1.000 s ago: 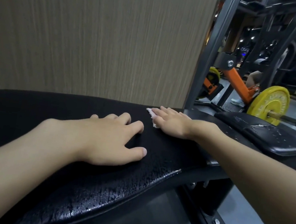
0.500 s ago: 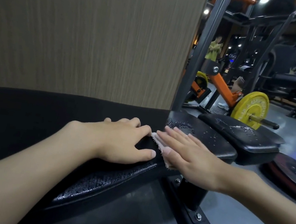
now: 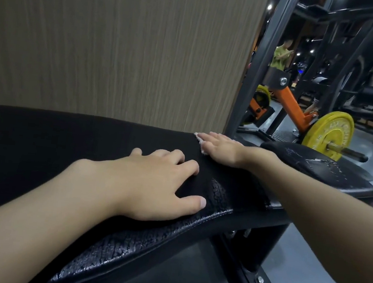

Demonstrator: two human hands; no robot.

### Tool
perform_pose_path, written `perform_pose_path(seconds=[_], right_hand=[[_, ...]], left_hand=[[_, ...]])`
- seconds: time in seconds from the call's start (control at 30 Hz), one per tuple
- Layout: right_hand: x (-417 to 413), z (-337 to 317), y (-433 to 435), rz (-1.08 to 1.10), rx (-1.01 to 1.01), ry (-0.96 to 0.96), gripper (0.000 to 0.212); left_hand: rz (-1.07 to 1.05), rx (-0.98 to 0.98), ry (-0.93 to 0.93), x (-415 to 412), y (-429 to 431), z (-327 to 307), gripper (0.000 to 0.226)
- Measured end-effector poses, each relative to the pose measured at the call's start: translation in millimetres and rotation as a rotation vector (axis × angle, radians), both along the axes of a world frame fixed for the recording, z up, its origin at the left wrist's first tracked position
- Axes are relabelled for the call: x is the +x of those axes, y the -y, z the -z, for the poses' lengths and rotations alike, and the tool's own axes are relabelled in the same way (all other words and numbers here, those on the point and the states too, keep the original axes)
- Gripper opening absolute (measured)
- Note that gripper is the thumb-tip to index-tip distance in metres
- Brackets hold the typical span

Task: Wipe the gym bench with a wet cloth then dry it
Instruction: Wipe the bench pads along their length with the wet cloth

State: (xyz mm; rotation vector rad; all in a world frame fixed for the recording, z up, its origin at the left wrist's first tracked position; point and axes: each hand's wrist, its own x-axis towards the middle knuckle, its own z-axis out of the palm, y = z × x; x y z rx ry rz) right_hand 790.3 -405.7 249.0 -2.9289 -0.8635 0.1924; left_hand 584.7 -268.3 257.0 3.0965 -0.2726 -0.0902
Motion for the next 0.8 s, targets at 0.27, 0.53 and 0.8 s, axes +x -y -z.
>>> perform_pose_path(seconds=[0.27,0.53,0.8], right_hand=[[29.6,1.3,-12.4,0.066,0.012,-0.016,0.057],[-39.4,4.9,43.1,-0.022,0.016,0.007,0.051],[-129.6,-0.9,96.1,-0.092,0.014,0.096,0.050]], left_hand=[[-0.009,0.022,-0.032,1.6,3.2,-1.6,0.067],[-0.032,0.006,-0.067,2.2,8.3,-6.5,0.061],[-0.027,-0.010,-0.039,-1.0,19.1,-6.4,0.058]])
